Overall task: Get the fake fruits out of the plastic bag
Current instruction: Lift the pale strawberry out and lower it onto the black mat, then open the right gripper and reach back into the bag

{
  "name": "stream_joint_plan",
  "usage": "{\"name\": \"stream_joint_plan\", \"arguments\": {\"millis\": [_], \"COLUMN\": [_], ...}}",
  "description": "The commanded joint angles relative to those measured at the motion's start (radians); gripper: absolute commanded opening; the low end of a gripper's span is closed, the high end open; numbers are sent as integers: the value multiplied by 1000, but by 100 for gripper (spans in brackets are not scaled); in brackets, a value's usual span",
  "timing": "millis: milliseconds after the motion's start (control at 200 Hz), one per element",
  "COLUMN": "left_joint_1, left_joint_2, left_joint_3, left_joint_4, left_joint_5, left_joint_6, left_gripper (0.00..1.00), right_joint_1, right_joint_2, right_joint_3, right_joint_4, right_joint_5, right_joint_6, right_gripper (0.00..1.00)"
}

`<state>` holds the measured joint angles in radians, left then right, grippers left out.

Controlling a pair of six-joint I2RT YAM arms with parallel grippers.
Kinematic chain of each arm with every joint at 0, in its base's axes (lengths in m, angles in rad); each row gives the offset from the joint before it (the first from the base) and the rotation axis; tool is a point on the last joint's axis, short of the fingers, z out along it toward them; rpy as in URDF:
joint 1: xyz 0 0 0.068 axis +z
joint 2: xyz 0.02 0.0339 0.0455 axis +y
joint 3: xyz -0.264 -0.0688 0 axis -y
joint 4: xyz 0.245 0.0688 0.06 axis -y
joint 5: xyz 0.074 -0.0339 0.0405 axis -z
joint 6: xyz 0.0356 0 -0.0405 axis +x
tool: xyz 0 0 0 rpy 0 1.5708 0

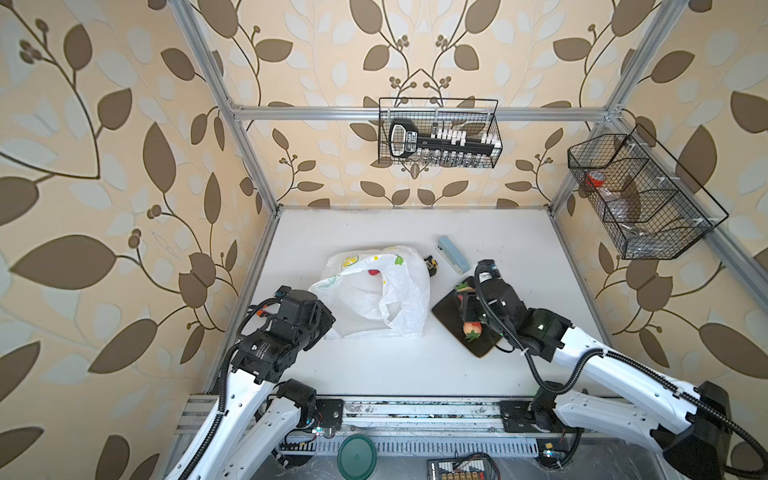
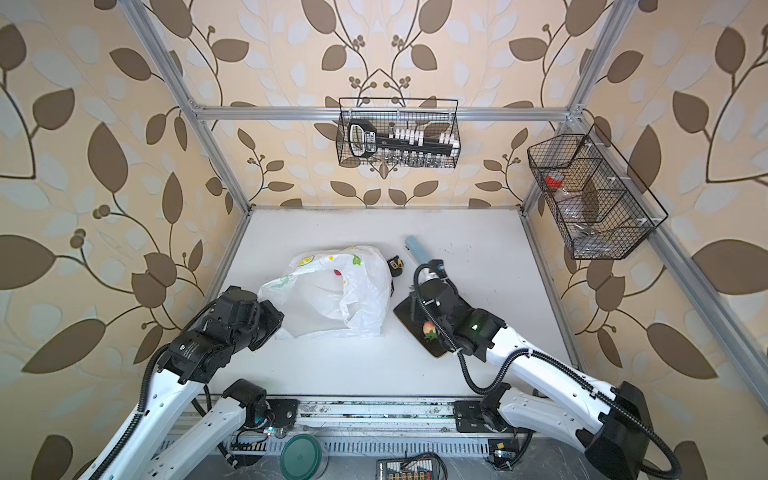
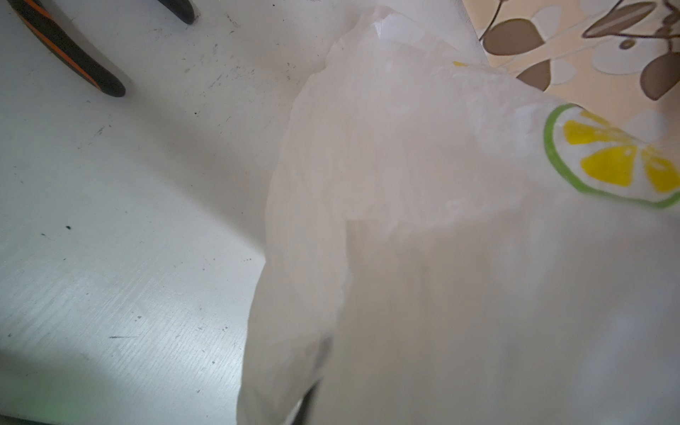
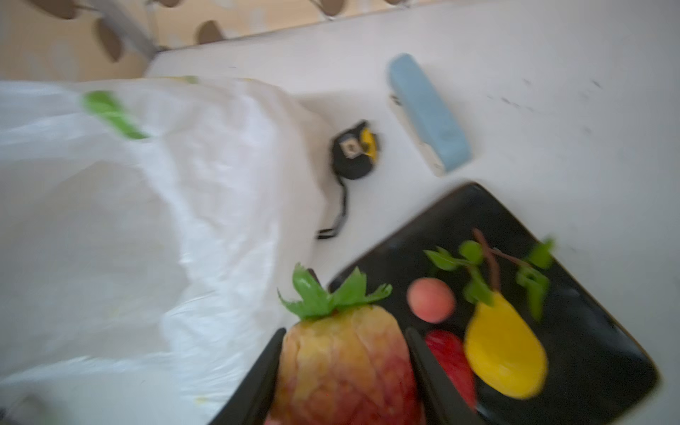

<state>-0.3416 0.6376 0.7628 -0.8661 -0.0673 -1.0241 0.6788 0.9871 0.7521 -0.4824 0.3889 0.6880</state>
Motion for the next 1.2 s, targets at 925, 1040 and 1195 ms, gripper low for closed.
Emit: {"name": "stream_joint_plan", "arguments": {"millis": [925, 1040, 1195], "left_joint_1": [-10, -10, -10], "left_joint_2": [42, 49, 45], "left_joint_3": [18, 26, 19], "left_joint_4": [-1, -3, 4], "left_joint_5": [67, 72, 77], "left_joint_6": [73, 84, 91], "left_gripper": [0, 0, 0], "right_joint_1": [-584, -559, -236], "right_joint_2": [121, 45, 42], "right_joint_3": [-155, -70, 47], "right_joint_4": [143, 108, 182], "right_joint_5": [-333, -377, -402], "right_joint_6": [-117, -153, -225], "right_gripper": [71, 69, 66]}}
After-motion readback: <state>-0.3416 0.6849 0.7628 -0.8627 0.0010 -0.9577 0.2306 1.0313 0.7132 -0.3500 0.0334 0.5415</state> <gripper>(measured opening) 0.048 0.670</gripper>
